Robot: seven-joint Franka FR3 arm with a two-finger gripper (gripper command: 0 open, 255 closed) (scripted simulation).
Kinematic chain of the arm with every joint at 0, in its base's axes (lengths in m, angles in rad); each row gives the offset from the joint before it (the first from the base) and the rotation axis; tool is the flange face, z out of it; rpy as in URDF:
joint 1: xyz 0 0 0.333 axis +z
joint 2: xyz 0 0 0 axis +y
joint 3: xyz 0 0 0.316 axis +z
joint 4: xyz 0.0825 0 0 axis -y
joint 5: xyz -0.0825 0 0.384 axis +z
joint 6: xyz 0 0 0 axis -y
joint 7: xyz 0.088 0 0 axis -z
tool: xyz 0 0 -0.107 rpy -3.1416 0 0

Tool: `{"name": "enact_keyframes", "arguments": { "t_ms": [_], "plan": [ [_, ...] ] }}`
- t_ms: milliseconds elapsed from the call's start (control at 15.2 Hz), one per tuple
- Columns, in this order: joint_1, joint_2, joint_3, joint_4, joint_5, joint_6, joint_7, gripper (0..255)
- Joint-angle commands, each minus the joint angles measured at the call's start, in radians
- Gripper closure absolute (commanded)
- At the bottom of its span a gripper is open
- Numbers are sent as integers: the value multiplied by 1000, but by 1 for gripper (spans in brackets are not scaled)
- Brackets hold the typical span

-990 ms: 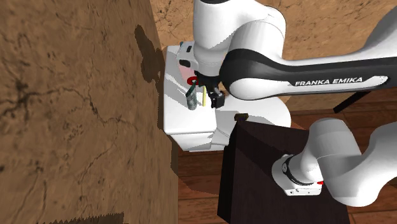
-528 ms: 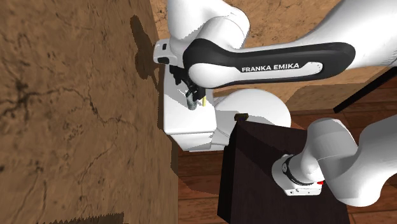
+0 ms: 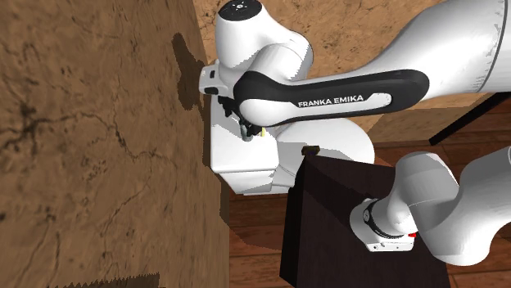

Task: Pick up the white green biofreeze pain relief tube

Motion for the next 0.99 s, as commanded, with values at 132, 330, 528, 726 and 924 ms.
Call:
{"name": "enact_keyframes", "arguments": {
  "t_ms": [132,330,528,726,924],
  "plan": [
    [0,0,0,-6,0,6,0,255],
    [0,-1,0,-7,-1,7,0,255],
    [0,-2,0,-9,-1,7,1,255],
    [0,-6,2,18,-2,-22,2,255],
    [0,-16,5,49,-6,-63,5,255]
  ]
}}
